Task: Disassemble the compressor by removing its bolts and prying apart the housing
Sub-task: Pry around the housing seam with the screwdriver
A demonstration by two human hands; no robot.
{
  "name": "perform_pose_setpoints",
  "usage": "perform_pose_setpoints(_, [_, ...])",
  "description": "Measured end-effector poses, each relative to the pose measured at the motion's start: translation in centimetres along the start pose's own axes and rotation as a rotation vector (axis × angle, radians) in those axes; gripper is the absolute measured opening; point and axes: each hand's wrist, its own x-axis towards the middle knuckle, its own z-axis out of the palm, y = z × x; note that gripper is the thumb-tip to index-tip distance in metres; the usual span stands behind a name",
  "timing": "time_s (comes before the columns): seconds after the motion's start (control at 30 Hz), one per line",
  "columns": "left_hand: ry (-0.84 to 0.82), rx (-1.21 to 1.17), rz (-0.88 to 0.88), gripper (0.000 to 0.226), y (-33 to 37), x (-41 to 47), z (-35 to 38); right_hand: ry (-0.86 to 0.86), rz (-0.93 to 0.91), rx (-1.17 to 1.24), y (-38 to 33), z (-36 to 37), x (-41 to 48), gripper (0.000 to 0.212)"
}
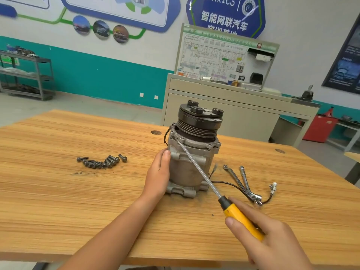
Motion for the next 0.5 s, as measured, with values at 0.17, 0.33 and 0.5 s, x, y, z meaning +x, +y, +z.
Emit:
perform_pose_setpoints(0.17, [0.027, -0.101, -0.048, 0.032, 0.7, 0.7, -0.5, -0.165, 0.091, 0.197, -0.2, -1.7, 0.0, 0.03])
perform_pose_setpoints(0.33, [0.074, -0.089, -0.025, 0.028, 1.4, 1.6, -0.6, 0.08, 0.185, 0.457, 0.8, -1.2, -2.0, 0.024])
perform_pose_setpoints(0.5, [0.184, -0.076, 0.052, 0.022, 2.3, 3.7, -1.1, 0.218, 0.188, 0.513, 0.7, 0.6, -0.7, 0.02])
